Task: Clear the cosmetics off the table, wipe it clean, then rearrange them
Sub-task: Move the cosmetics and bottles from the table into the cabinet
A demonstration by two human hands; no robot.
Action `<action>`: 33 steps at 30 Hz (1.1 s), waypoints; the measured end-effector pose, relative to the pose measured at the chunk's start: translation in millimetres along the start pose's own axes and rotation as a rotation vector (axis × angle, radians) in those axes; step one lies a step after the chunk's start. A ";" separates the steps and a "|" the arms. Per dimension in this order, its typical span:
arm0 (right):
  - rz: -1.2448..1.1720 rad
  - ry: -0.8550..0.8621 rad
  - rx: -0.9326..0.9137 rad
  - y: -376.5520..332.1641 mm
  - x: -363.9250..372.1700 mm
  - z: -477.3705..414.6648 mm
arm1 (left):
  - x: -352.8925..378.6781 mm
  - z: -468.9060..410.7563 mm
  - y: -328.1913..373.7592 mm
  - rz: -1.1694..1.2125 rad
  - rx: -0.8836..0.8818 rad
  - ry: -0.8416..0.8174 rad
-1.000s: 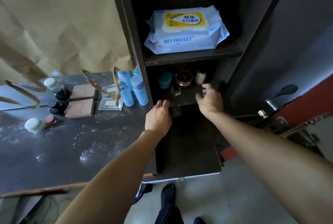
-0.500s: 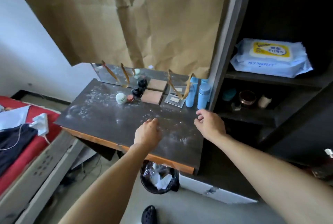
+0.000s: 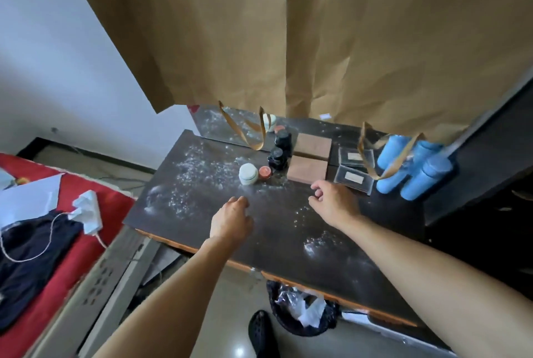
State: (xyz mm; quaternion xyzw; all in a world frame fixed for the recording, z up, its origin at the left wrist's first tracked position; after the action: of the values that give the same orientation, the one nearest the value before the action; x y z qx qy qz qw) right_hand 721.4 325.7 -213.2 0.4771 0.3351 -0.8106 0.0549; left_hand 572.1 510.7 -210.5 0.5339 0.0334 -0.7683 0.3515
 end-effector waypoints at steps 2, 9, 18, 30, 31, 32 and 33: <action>-0.021 -0.007 0.020 -18.1 12.6 -20.0 | -10.2 -22.1 -19.7 -0.027 0.005 -0.048; 0.095 -0.034 0.025 -50.6 41.4 -78.9 | -19.7 -107.8 -40.5 -0.084 0.078 -0.147; 0.300 -0.153 -0.030 -82.7 78.5 -152.8 | -8.0 -177.6 -38.0 -0.125 0.199 -0.215; 0.210 -0.115 0.054 -59.7 72.5 -146.5 | -6.8 -183.1 -38.5 -0.037 0.247 -0.164; 0.148 -0.087 0.052 -55.3 67.4 -138.9 | -8.8 -178.4 -35.1 -0.017 0.258 -0.149; 0.094 -0.060 0.049 -50.7 62.5 -130.1 | -10.8 -172.4 -30.6 0.007 0.271 -0.135; 0.051 -0.042 0.049 -45.6 57.1 -120.3 | -13.0 -165.7 -24.5 0.026 0.289 -0.120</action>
State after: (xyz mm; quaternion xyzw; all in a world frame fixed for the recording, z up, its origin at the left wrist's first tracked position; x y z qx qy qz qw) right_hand 760.6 445.6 -275.7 0.4697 0.3017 -0.8266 0.0709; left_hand 692.5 606.3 -278.3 0.5325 -0.1054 -0.7910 0.2821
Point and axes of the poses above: each hand's wrist, its own z-axis away from the middle knuckle, its own x-axis out of the palm, y = z × x, the point moved 6 cm from there along -z, towards the middle knuckle, and after that the axes turned 13 degrees about -y, right-handed, at the moved point
